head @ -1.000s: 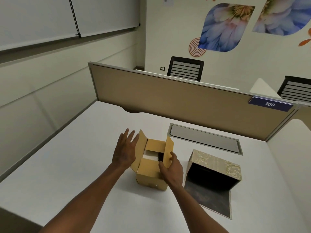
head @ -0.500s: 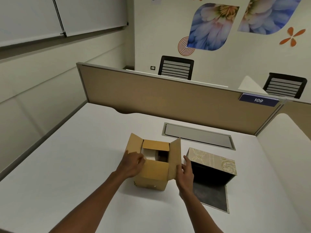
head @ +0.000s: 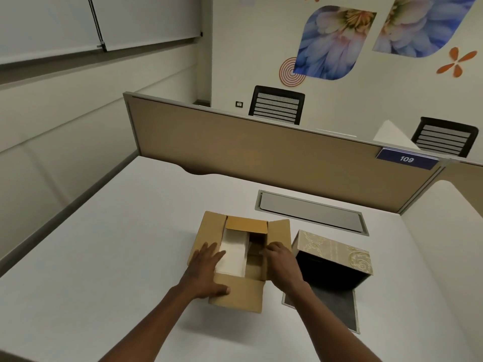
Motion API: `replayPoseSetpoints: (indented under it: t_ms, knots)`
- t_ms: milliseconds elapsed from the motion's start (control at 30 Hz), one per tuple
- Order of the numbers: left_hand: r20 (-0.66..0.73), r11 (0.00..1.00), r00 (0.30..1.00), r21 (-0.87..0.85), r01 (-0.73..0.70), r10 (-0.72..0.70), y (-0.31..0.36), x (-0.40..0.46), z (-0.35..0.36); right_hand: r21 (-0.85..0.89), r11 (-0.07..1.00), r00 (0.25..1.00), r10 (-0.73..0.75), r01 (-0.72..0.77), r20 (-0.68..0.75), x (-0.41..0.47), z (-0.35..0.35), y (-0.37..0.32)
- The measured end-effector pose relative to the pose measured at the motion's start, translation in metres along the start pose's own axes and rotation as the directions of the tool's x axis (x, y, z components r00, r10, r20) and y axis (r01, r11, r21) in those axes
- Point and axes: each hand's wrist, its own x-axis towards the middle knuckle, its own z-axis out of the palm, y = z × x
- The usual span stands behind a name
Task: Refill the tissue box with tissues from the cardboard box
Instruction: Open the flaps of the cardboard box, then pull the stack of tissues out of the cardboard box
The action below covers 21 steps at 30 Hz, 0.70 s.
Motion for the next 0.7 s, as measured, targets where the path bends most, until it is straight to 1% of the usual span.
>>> replayPoseSetpoints:
  t_ms: [67,167,267,400,467,600,633,700]
  knots:
    - [-0.022,1.0,1.0,0.014,0.012,-0.012,-0.001,-0.002,0.007,0.023,0.998,0.996,-0.06,0.058,0.068,0.012,-0.004,-0.003]
    - [-0.042,0.999,0.998,0.026,0.038,-0.037,0.001,-0.002,0.013,0.048,0.996,0.99,-0.085,0.081,0.109,0.03,-0.01,-0.004]
    - [-0.051,0.998,0.997,-0.001,0.056,-0.056,0.002,-0.003,0.017,0.067,0.998,0.987,-0.001,-0.01,0.161,0.046,-0.014,-0.005]
    - [-0.066,0.996,0.995,-0.054,0.065,-0.068,0.0,-0.003,0.023,0.072,0.992,0.982,0.09,-0.103,0.167,0.063,-0.016,-0.004]
    - [-0.075,0.995,0.995,-0.078,0.061,-0.067,-0.001,-0.002,0.026,0.085,0.988,0.973,0.111,-0.13,0.201,0.073,-0.018,-0.001]
    - [-0.102,0.993,0.993,-0.114,0.04,-0.051,-0.002,0.0,0.033,0.132,0.973,0.932,0.136,-0.189,0.336,0.092,-0.017,0.006]
    - [-0.107,0.993,0.993,-0.114,0.031,-0.043,-0.002,0.0,0.034,0.143,0.971,0.927,0.13,-0.19,0.353,0.096,-0.016,0.008]
    - [-0.111,0.993,0.993,-0.121,0.019,-0.032,-0.003,0.002,0.037,0.206,0.962,0.935,0.105,-0.182,0.337,0.101,-0.012,0.012]
